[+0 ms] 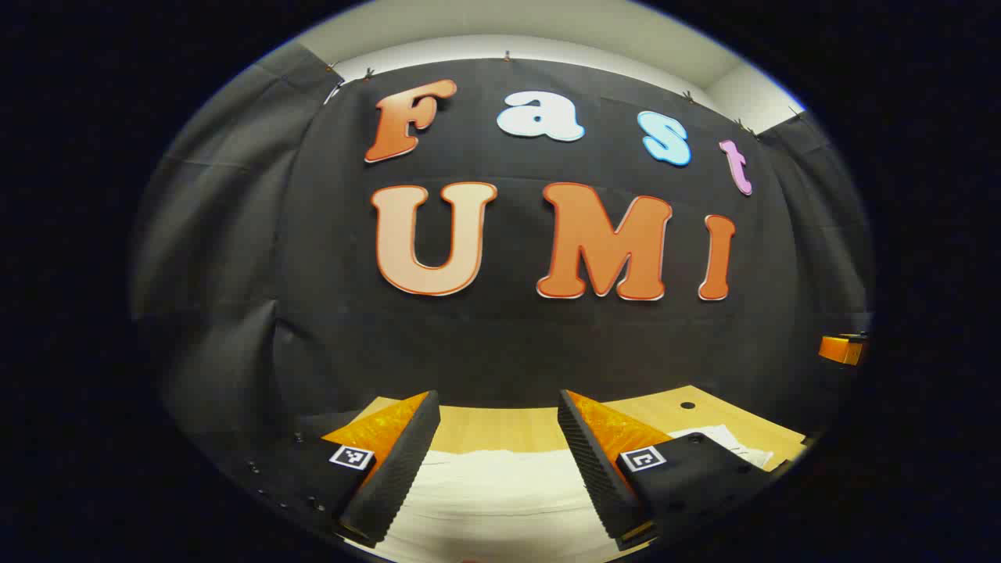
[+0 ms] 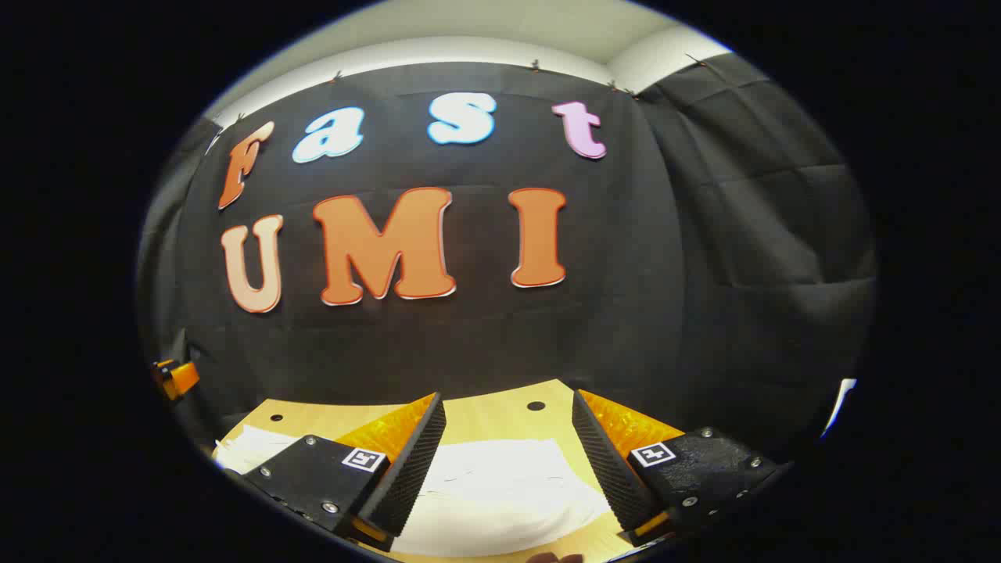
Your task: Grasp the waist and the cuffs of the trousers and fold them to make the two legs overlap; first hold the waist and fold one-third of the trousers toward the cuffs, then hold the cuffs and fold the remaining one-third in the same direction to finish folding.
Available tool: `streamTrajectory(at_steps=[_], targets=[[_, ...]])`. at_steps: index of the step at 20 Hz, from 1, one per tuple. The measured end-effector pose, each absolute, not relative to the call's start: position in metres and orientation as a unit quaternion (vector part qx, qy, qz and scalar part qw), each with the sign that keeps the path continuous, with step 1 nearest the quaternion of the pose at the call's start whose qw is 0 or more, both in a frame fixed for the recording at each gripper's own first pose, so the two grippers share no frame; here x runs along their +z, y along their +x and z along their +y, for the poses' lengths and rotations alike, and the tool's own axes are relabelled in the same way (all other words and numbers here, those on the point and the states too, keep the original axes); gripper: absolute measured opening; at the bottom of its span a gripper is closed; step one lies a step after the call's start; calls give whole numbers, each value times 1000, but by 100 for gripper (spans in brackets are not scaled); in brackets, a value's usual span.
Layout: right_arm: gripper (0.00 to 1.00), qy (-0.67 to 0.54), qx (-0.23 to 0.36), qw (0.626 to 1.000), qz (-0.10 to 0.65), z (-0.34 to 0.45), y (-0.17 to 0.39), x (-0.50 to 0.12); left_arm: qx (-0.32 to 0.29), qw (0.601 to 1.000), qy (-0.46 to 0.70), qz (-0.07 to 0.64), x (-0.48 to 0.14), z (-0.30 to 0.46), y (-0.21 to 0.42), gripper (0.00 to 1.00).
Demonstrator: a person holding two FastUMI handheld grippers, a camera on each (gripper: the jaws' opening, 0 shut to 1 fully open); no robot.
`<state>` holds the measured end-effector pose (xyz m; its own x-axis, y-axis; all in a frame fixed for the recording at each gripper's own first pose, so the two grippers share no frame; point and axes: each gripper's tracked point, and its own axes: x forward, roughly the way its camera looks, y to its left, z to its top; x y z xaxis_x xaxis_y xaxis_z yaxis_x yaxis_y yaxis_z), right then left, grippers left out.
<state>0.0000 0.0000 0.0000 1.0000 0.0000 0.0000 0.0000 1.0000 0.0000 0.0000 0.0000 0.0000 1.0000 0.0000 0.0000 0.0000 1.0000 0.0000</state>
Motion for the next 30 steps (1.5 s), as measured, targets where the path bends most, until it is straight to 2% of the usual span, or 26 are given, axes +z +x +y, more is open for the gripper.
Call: streamTrajectory(at_steps=[4, 9, 13, 14, 15, 17, 18, 20, 23, 24, 30], targets=[[98, -14, 36, 999, 10, 47, -1, -4, 35, 999, -12, -9, 6, 55, -8, 99], [98, -29, 53, 998, 14, 60, -1, -11, 53, 998, -11, -23, 17, 75, -15, 99], [98, -46, 48, 998, 23, 49, 2, -20, 63, 997, 27, -27, 17, 65, -7, 99], [98, -48, 48, 997, 23, 46, 5, -20, 67, 997, 33, -30, 18, 61, -5, 95], [98, -52, 48, 997, 22, 42, 7, -20, 70, 996, 35, -31, 19, 55, -5, 99], [98, -61, 50, 997, 22, 32, 15, -20, 77, 996, 35, -33, 22, 44, -2, 98], [99, -65, 53, 996, 23, 29, 19, -19, 79, 996, 32, -31, 23, 37, 1, 95], [98, -67, 60, 995, 30, 23, 25, -20, 72, 997, 19, -22, 22, 20, 5, 100], [98, -59, 70, 995, 35, 16, 31, -20, 54, 998, -2, -8, 18, -1, 11, 95], [98, -55, 73, 995, 36, 14, 33, -21, 58, 998, -1, -7, 17, -3, 11, 98], [98, -48, 61, 996, 51, -3, 37, -31, 54, 998, 34, -21, 22, -10, 17, 100]])
